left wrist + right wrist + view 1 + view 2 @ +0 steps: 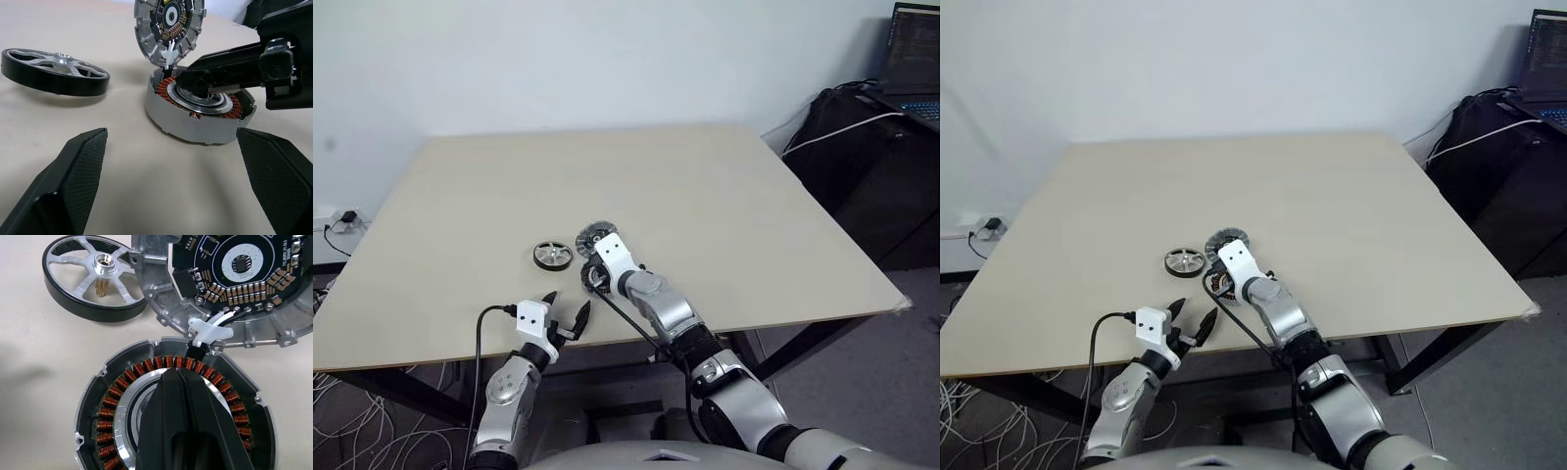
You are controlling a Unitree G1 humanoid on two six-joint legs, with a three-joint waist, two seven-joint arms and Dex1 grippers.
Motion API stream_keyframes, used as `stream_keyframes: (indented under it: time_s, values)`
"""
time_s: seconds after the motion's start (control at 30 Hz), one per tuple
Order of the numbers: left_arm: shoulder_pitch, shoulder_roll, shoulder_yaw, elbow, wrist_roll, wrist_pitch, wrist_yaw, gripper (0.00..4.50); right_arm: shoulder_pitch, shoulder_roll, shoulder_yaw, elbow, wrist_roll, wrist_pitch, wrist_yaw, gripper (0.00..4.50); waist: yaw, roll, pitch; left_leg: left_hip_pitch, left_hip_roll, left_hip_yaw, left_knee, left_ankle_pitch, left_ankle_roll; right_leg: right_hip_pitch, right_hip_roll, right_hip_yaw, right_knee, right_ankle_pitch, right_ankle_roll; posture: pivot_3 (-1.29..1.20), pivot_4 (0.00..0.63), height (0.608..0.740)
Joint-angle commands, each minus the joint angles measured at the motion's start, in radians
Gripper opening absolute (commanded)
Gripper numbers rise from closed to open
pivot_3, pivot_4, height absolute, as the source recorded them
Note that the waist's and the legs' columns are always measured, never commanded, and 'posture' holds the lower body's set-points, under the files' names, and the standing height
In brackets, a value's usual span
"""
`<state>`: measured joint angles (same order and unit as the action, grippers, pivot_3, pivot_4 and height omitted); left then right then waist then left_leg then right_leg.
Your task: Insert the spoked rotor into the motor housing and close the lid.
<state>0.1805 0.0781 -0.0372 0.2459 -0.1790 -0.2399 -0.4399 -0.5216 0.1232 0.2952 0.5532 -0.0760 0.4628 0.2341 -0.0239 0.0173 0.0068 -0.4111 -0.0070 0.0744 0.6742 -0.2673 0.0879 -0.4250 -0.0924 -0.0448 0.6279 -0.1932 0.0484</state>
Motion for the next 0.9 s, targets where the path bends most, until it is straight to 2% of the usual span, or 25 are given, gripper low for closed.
stream_keyframes:
  time_s: [0.03, 0.4, 0.9]
  values:
    - [-0.017, -0.005, 0.009, -0.011, -0.019, -0.002, -0.004, 4.50, 0.003, 0.011, -0.020, -0.061, 0.014, -0.015, 0.001, 0.02, 0.000, 0.000, 0.000, 0.000, 0.000, 0.000, 0.000, 0.000, 0.000, 0.000, 0.000, 0.000, 0.000, 0.000, 0.000, 0.00, 0.000, 0.740]
    - [-0.015, -0.005, 0.009, -0.020, -0.013, -0.001, -0.006, 4.50, 0.035, 0.007, -0.044, -0.250, 0.056, 0.008, 0.022, 0.02, 0.001, 0.000, 0.000, -0.001, 0.000, -0.001, 0.000, 0.000, 0.000, -0.001, -0.004, 0.000, 0.000, 0.000, 0.000, 0.00, 0.000, 0.740]
    - [-0.015, -0.003, 0.013, -0.016, -0.011, -0.003, -0.002, 4.50, 0.015, -0.012, 0.023, -0.013, -0.043, 0.062, -0.021, 0.02, 0.000, -0.001, -0.001, 0.000, 0.000, 0.000, 0.000, 0.000, 0.000, -0.001, -0.004, 0.000, 0.000, 0.000, 0.000, 0.00, 0.000, 0.740]
